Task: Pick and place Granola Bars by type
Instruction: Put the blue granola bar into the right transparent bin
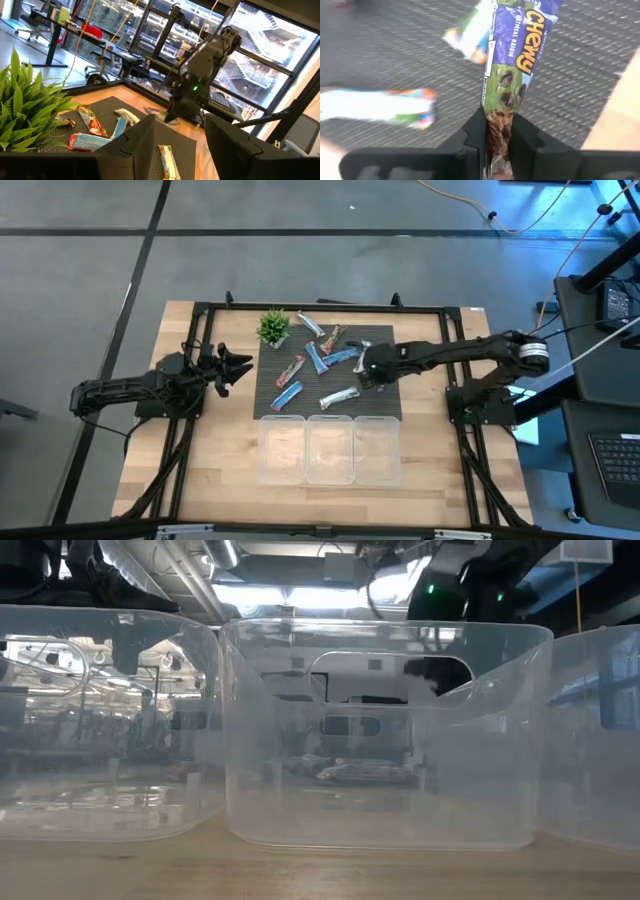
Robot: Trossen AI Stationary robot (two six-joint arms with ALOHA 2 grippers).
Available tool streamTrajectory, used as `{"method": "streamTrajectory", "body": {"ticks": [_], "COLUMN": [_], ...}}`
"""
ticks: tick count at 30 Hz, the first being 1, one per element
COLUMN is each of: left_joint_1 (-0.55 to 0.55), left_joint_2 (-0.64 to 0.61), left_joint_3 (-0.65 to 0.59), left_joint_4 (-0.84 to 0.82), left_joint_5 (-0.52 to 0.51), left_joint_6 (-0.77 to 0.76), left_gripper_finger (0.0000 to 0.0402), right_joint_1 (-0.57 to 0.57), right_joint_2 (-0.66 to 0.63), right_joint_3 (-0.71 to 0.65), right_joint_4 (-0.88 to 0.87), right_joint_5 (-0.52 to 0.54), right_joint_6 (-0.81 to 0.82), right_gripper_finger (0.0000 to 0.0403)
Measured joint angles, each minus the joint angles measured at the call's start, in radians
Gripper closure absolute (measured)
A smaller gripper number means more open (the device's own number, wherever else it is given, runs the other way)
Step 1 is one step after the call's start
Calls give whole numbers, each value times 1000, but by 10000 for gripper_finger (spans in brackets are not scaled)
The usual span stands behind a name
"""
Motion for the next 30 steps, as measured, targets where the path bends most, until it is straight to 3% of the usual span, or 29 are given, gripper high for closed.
{"method": "streamTrajectory", "body": {"ticks": [6, 9, 17, 23, 30], "left_joint_1": [0, 0, 0, 0, 0], "left_joint_2": [0, 0, 0, 0, 0], "left_joint_3": [0, 0, 0, 0, 0], "left_joint_4": [0, 0, 0, 0, 5], "left_joint_5": [-2, -24, -48, -52, -52], "left_joint_6": [0, 0, 0, 6, -31], "left_gripper_finger": [240, 238, 240, 238, 241], "right_joint_1": [64, 146, 454, 609, 673], "right_joint_2": [-160, -226, -263, -215, -156], "right_joint_3": [0, 1, 3, 33, 335], "right_joint_4": [47, 126, 436, 487, 318], "right_joint_5": [-204, -244, -75, 9, 89], "right_joint_6": [86, 190, 406, 554, 364], "right_gripper_finger": [342, 342, 341, 341, 344]}}
